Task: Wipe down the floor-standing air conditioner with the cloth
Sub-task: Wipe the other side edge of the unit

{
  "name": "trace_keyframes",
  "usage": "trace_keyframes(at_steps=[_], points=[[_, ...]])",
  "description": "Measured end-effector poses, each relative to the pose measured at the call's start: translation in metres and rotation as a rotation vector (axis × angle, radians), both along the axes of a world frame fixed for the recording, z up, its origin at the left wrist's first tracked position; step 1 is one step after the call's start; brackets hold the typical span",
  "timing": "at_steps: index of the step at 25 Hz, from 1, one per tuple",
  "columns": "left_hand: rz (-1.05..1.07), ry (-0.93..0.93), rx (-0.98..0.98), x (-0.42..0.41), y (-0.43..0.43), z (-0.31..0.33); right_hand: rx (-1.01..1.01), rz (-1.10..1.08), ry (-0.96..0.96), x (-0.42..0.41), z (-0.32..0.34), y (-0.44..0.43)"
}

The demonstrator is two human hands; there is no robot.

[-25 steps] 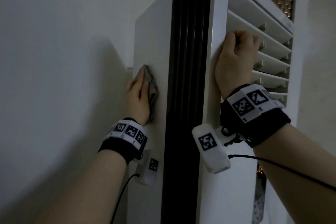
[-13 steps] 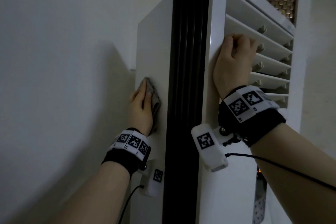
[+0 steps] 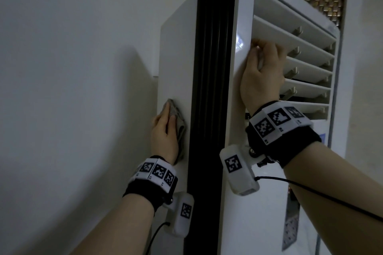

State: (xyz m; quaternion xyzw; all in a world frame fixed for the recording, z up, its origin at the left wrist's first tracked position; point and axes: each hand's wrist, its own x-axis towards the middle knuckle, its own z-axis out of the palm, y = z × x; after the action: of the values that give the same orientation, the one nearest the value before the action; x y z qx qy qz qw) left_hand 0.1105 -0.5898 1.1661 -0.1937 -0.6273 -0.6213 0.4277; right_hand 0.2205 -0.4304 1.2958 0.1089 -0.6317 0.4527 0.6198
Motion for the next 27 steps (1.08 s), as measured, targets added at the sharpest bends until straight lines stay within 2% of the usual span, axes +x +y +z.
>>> trace_keyframes(at_steps=[2,4,9,11,13,14,15,19,21,23,27], points=[[-0.01,-0.155,0.013,-0.001,-0.002,-0.02,0.049,0.003,0.02,-0.002,-0.006,0.002],[-0.015,-0.177,0.012,0.004,0.002,-0.027,0.071,0.015,0.036,-0.005,-0.01,0.003],[0.048,0.155,-0.087,0.029,0.015,0.0,0.053,0.007,0.051,-0.008,-0.011,0.004],[0.022,0.029,-0.062,0.027,0.012,-0.006,0.057,0.024,0.042,-0.006,-0.011,0.005],[0.024,-0.267,0.0,0.017,0.006,-0.017,0.053,0.048,0.03,-0.005,-0.012,0.004],[0.046,-0.352,-0.005,0.013,0.003,-0.019,0.05,0.058,0.02,-0.004,-0.013,0.003],[0.06,-0.35,-0.014,0.009,0.002,-0.014,0.044,0.059,0.013,-0.004,-0.013,0.003],[0.039,-0.069,-0.049,0.0,0.003,0.046,0.037,0.037,-0.007,-0.007,-0.012,0.003],[0.056,-0.06,-0.042,-0.005,0.002,0.06,0.037,0.028,-0.01,-0.008,-0.014,0.003],[0.072,-0.17,-0.037,-0.01,-0.003,0.043,0.036,0.014,-0.013,-0.008,-0.015,0.003],[0.106,-0.535,-0.082,-0.007,-0.013,-0.019,0.052,-0.037,-0.014,-0.007,-0.012,0.001]])
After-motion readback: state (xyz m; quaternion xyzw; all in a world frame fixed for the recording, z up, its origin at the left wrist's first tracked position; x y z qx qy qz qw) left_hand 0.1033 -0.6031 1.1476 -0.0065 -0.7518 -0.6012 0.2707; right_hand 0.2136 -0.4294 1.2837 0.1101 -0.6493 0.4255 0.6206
